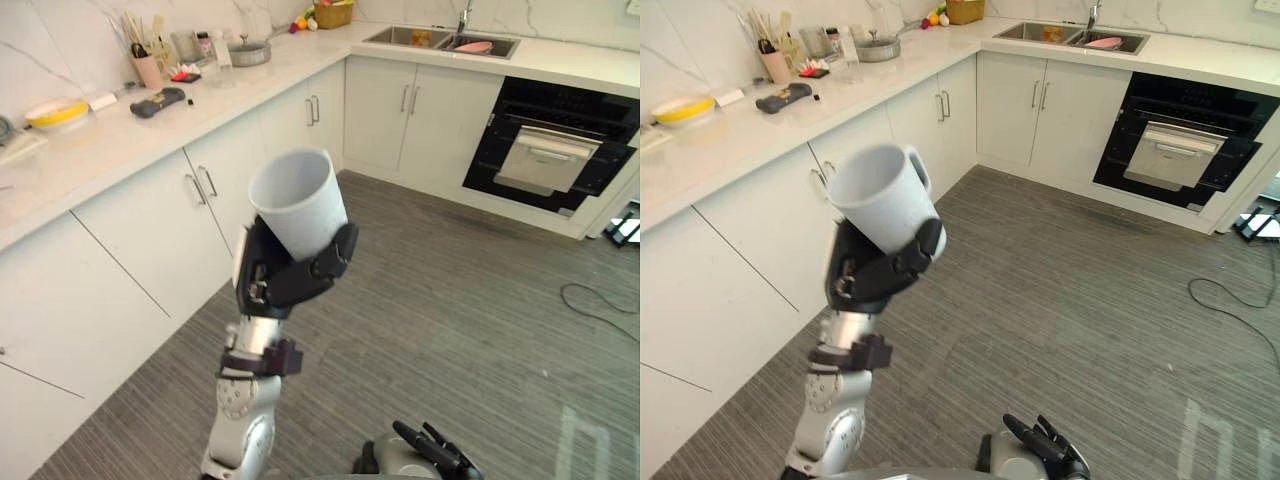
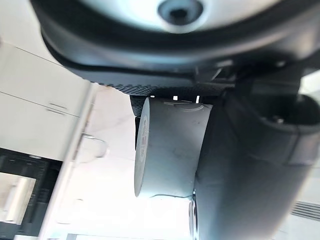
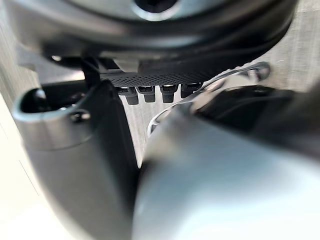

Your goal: Walk over to the sink, pick up the cup, carry it to the dishwasher, place the cup inside the dishwasher, then close the dishwasher door

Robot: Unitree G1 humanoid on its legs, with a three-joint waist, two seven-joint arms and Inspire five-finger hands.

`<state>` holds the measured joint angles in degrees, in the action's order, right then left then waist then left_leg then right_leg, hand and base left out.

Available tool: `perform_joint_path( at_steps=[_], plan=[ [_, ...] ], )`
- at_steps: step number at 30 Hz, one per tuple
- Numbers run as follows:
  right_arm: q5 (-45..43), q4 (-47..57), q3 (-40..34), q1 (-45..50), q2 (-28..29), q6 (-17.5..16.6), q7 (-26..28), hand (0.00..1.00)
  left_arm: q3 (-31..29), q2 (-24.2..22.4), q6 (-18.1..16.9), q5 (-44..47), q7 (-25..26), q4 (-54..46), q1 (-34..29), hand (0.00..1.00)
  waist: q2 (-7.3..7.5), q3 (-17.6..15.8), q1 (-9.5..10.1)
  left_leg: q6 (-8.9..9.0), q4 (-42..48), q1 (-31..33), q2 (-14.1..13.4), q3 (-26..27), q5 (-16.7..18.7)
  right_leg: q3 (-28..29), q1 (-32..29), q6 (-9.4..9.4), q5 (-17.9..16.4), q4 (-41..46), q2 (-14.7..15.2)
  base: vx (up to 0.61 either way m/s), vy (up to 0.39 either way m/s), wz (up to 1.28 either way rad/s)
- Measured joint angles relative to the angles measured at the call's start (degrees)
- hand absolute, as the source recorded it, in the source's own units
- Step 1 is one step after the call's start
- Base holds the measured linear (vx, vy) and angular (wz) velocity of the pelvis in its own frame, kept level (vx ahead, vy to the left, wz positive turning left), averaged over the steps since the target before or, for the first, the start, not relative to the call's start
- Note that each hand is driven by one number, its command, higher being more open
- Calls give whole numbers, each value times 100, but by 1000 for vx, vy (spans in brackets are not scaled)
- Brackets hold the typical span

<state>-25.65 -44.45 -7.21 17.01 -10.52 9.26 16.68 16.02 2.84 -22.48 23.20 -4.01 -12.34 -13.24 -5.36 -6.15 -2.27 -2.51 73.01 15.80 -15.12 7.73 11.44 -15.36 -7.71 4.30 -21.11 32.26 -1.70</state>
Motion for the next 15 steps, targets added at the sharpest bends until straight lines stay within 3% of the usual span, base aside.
perform_joint_path(
  at_steps=[2, 4, 5, 7, 8, 9, 10, 11, 12, 13, 14, 15],
  plan=[
    [1, -177, 105, -16, -15, 52, -46, 100, -165, 90, 15, 53, -10, 175, -239, 0, 126, -5, 74, 6, -967, 308, 349, 128, 236, 148, 548, 73, 90, -583, 32, 396, -82, -27],
    [105, -400, 327, -98, -129, 68, -58, 100, -444, 97, 7, 52, -12, 147, -404, 0, 204, -23, 325, 174, -3516, 312, 949, 198, 213, 470, 1025, 23, 216, -1154, 117, 469, -58, -57],
    [133, -473, 369, -135, -168, 68, -56, 100, -521, 69, -15, 53, -6, 134, -426, 0, 202, -21, 385, 293, -4269, 278, 1075, 119, 86, 554, 1097, 1, 202, -1259, 131, 517, -12, -65],
    [239, -650, 501, -290, -187, 49, -29, 100, -846, -5, -57, 60, 29, 121, -532, 0, 301, 18, 601, 498, -6130, 89, 1522, -283, -1319, 958, 1448, -184, 155, -1596, 237, 700, 40, -78],
    [238, -650, 521, -308, -172, 13, -18, 100, -901, 2, -58, 70, 29, 122, -541, 0, 331, 45, 606, 439, -6336, 50, 1602, -327, -1641, 1014, 1509, -257, 114, -1634, 279, 602, 52, -41],
    [239, -722, 477, -357, -93, -83, -24, 100, -959, 38, -54, 136, 19, 162, -505, 0, 487, 152, 555, 127, -6455, -11, 1784, -326, -1913, 1066, 1577, -417, 17, -1659, 471, 611, 45, 4],
    [240, -732, 405, -432, 32, -121, -13, 100, -998, 22, -22, 193, -2, 185, -389, 0, 571, 132, 520, -73, -6213, -40, 1866, -287, -1743, 1160, 1696, -579, 152, -1665, 573, 606, 44, 13],
    [320, -735, 413, -486, 86, -141, -49, 100, -1028, 22, -17, 243, -9, 203, -347, 0, 617, 101, 536, -132, -5859, 12, 1853, -271, -1596, 1207, 1795, -602, 350, -1673, 560, 695, 59, 9],
    [330, -702, 389, -530, 159, -180, -56, 100, -1084, 63, -4, 265, -60, 201, -262, 0, 634, 33, 587, -166, -4622, 421, 1742, 21, -1169, 1243, 2006, -616, 712, -1518, 432, 466, 63, 6],
    [328, -647, 386, -429, 222, -288, -62, 100, -1097, 158, -9, 264, -121, 128, -264, 0, 804, 51, 585, 79, -5054, 113, 1932, 41, -984, 1183, 2037, -686, 748, -790, 537, 417, 82, 5],
    [327, -615, 371, -343, 205, -345, -66, 100, -1080, 165, -11, 264, -129, 81, -283, 0, 776, 72, 587, 14, -5406, -104, 1946, 30, -1101, 1131, 1966, -801, 779, -256, 529, 353, 102, 2],
    [326, -661, 359, -312, 319, -440, -159, 100, -1103, 260, -46, 265, -132, 27, -292, 0, 999, 139, 553, -436, -5361, -423, 2080, 134, -898, 1077, 1770, -1213, 971, 899, 745, 403, 77, 2]
  ],
)
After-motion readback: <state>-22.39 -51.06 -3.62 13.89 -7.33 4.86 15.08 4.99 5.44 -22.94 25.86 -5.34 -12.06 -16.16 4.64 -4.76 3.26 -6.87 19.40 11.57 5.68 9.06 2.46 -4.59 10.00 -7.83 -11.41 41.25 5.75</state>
